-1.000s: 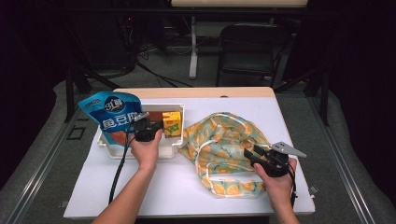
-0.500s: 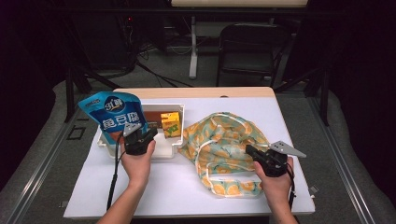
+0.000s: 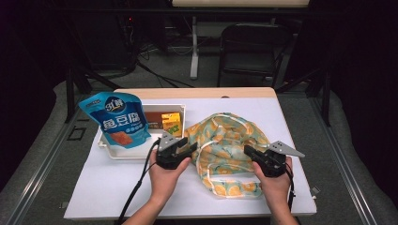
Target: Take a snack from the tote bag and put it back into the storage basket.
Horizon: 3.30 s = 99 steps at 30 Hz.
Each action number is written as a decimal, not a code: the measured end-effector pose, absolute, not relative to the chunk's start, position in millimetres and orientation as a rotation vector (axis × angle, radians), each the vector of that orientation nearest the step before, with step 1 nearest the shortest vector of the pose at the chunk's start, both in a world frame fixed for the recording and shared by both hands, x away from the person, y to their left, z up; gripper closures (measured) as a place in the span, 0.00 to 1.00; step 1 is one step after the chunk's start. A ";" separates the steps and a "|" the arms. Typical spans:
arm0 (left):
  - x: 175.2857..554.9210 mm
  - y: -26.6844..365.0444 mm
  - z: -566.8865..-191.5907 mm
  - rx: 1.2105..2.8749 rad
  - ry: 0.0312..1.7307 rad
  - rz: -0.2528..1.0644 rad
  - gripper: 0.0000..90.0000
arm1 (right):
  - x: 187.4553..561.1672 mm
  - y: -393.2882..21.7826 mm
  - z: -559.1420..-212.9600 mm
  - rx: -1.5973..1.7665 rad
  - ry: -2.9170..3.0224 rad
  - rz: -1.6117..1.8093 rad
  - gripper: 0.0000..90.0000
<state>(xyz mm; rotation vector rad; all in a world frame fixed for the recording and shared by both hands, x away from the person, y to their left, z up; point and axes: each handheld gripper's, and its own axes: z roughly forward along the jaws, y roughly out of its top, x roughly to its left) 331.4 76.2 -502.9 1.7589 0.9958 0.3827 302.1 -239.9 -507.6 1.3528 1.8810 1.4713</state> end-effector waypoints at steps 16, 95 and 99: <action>347.8 64.6 -525.2 1.810 1.124 0.332 1.00 | 301.8 -236.0 -510.1 1.335 1.908 1.477 0.96; 368.8 49.7 -566.4 1.981 1.171 0.362 1.00 | 324.9 -171.3 -560.7 1.349 2.369 1.121 1.00; 367.8 50.7 -566.3 1.974 1.158 0.368 1.00 | 318.6 -176.1 -554.0 1.316 2.351 1.228 0.87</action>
